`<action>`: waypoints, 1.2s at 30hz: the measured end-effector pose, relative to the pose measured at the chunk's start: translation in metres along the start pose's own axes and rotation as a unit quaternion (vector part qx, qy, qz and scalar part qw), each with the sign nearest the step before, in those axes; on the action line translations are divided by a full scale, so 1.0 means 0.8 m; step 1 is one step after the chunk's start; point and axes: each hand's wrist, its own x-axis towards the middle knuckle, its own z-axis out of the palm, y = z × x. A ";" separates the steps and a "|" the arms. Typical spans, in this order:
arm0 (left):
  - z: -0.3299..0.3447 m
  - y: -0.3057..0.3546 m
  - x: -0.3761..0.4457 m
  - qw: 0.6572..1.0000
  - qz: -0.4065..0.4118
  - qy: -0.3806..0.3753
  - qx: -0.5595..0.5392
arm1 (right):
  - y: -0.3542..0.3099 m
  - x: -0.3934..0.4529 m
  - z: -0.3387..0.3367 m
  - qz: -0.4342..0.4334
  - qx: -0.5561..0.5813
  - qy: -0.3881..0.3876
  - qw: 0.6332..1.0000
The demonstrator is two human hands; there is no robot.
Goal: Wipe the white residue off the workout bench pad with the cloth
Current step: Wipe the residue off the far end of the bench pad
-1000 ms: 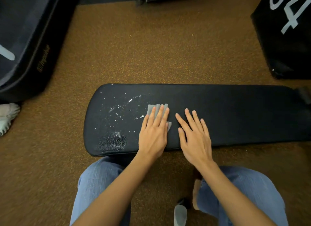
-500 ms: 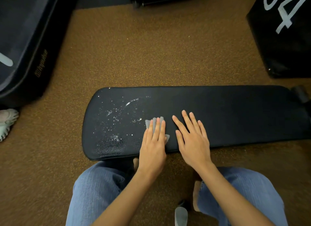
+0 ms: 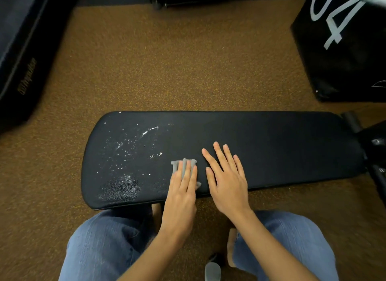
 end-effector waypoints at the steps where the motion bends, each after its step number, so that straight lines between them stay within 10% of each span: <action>1: -0.001 0.000 -0.001 1.000 0.003 -0.010 0.003 | 0.000 0.000 0.000 0.000 -0.002 -0.002 1.000; 12: -0.027 -0.071 0.143 0.994 -0.097 0.024 0.033 | 0.000 0.000 -0.001 0.008 -0.006 -0.004 1.000; 22: -0.030 -0.042 0.037 0.994 0.086 -0.040 0.061 | -0.001 0.000 0.002 0.012 -0.006 0.005 1.000; 30: -0.040 -0.089 0.138 0.996 -0.005 -0.040 0.080 | -0.003 0.000 0.003 0.014 -0.009 0.008 1.000; 36: -0.023 -0.049 0.058 0.993 0.089 -0.070 0.010 | -0.002 0.000 0.004 0.011 -0.011 0.007 1.000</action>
